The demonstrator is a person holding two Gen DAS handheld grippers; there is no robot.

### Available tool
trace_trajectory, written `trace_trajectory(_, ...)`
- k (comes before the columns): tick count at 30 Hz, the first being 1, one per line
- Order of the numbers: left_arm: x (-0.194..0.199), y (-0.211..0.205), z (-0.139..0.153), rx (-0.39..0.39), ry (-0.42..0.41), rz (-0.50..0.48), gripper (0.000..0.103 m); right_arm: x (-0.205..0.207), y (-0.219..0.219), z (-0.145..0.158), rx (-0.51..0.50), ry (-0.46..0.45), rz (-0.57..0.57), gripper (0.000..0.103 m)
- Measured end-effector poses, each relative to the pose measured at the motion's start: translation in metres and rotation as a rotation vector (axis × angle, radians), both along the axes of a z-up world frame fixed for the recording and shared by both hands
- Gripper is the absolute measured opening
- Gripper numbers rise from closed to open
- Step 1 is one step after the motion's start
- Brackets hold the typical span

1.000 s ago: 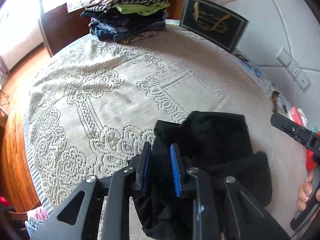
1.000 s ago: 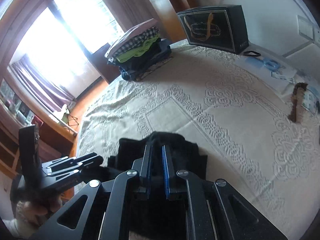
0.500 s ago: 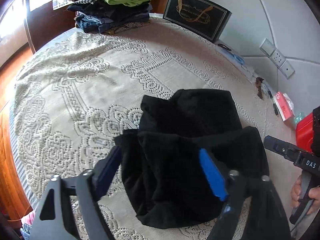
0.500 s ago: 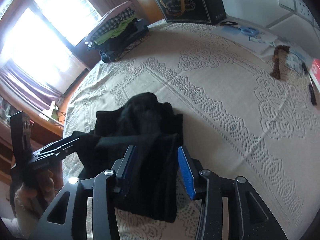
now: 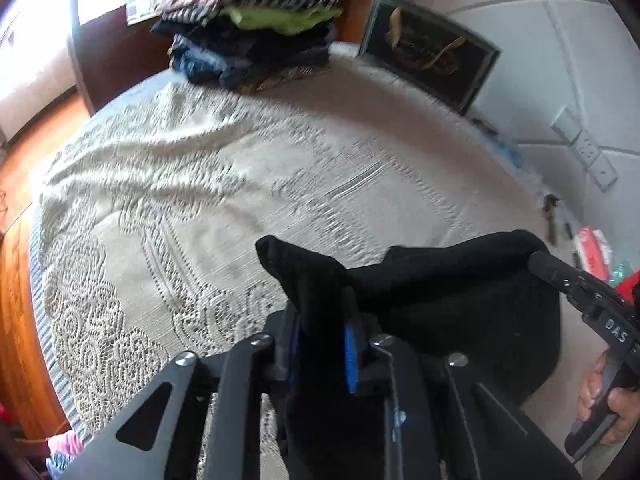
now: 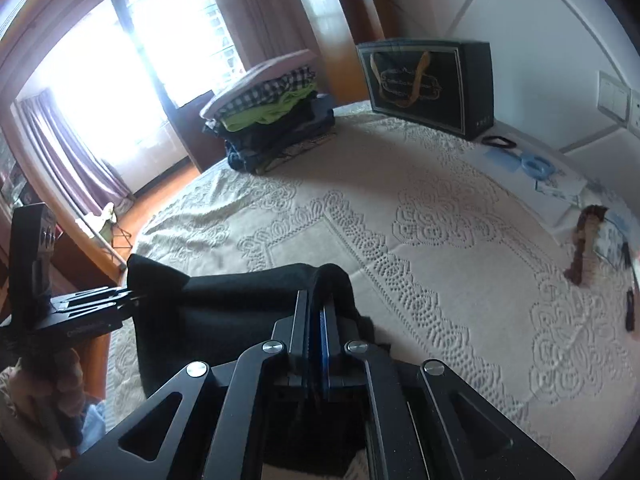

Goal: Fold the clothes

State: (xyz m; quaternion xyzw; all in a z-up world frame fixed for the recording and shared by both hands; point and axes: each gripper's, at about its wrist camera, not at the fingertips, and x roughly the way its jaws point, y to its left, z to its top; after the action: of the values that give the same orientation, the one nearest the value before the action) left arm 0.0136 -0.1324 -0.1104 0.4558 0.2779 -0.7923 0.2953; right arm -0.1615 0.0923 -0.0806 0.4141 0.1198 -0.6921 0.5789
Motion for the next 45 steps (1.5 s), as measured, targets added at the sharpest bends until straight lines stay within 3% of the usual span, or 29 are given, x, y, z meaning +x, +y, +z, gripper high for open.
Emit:
trace_trajectory(2,0.011,-0.006,-0.007,0.045,0.008,0.02,0.042,-0.009,-0.018,-0.024,0.099,-0.038,-0.009,0.011)
trace_trajectory(3,0.018,-0.003,-0.003,0.028,0.022,0.02,0.055,-0.013,-0.015,-0.027,0.111,-0.068,-0.023,0.011)
trace_trajectory(4,0.026,0.0,0.002,0.012,0.034,0.018,0.067,-0.014,-0.006,-0.026,0.086,-0.096,-0.032,0.014)
trace_trajectory(5,0.033,0.005,0.008,0.002,0.049,0.017,0.07,-0.015,0.007,-0.021,0.049,-0.12,-0.045,0.02)
trace_trajectory(8,0.053,0.021,0.014,0.041,0.098,0.019,0.07,-0.011,0.051,-0.003,-0.022,-0.136,-0.092,0.033)
trace_trajectory(14,0.046,0.051,-0.002,0.077,0.08,-0.023,0.07,0.015,0.104,-0.002,-0.061,-0.173,-0.129,0.033)
trace_trajectory(15,0.044,0.055,-0.002,0.071,0.083,-0.031,0.065,0.018,0.104,-0.003,-0.071,-0.178,-0.126,0.033)
trace_trajectory(17,0.038,0.06,-0.004,0.047,0.076,-0.043,0.055,0.024,0.099,-0.007,-0.079,-0.198,-0.099,0.033)
trace_trajectory(18,0.037,0.061,-0.008,0.045,0.059,-0.043,0.048,0.027,0.092,-0.012,-0.073,-0.21,-0.082,0.024)
trace_trajectory(19,0.037,0.06,-0.014,0.052,0.031,-0.035,0.042,0.029,0.086,-0.017,-0.05,-0.209,-0.072,0.005)
trace_trajectory(20,0.037,0.059,-0.02,0.059,0.004,-0.027,0.041,0.031,0.081,-0.022,-0.021,-0.204,-0.064,0.001)
trace_trajectory(25,0.042,0.059,-0.025,0.047,-0.052,-0.021,0.041,0.025,0.07,-0.057,0.168,-0.16,-0.12,0.001)
trace_trajectory(27,0.046,0.057,-0.016,0.074,-0.029,-0.009,0.041,0.022,0.072,-0.055,0.225,-0.082,-0.164,0.001)
trace_trajectory(29,0.045,0.056,0.003,0.055,0.026,-0.018,0.042,0.021,0.074,-0.039,0.164,-0.076,-0.163,0.001)
trace_trajectory(30,0.041,0.055,0.011,0.04,0.051,-0.028,0.051,0.021,0.075,-0.029,0.125,-0.079,-0.159,0.001)
trace_trajectory(31,0.035,0.054,0.017,0.03,0.076,-0.039,0.067,0.024,0.072,-0.019,0.089,-0.062,-0.146,0.001)
trace_trajectory(33,0.02,0.048,0.023,0.007,0.108,-0.049,0.076,0.03,0.055,-0.004,0.022,-0.055,-0.092,0.002)
trace_trajectory(36,-0.004,0.029,0.009,0.019,0.073,-0.037,0.075,0.034,0.015,-0.001,-0.017,-0.077,-0.02,0.004)
trace_trajectory(37,-0.008,0.022,0.0,0.023,0.047,-0.021,0.063,0.034,0.0,-0.005,-0.01,-0.087,-0.005,0.004)
trace_trajectory(39,-0.014,0.007,-0.019,0.017,-0.008,0.004,0.051,0.029,-0.026,-0.02,0.029,-0.113,0.014,0.004)
trace_trajectory(43,-0.016,-0.019,-0.038,-0.036,-0.043,0.05,0.055,0.002,-0.053,-0.061,0.158,-0.07,-0.066,0.0)
trace_trajectory(45,-0.014,-0.026,-0.04,-0.022,-0.042,0.056,0.058,-0.015,-0.049,-0.07,0.124,-0.157,-0.105,0.0)
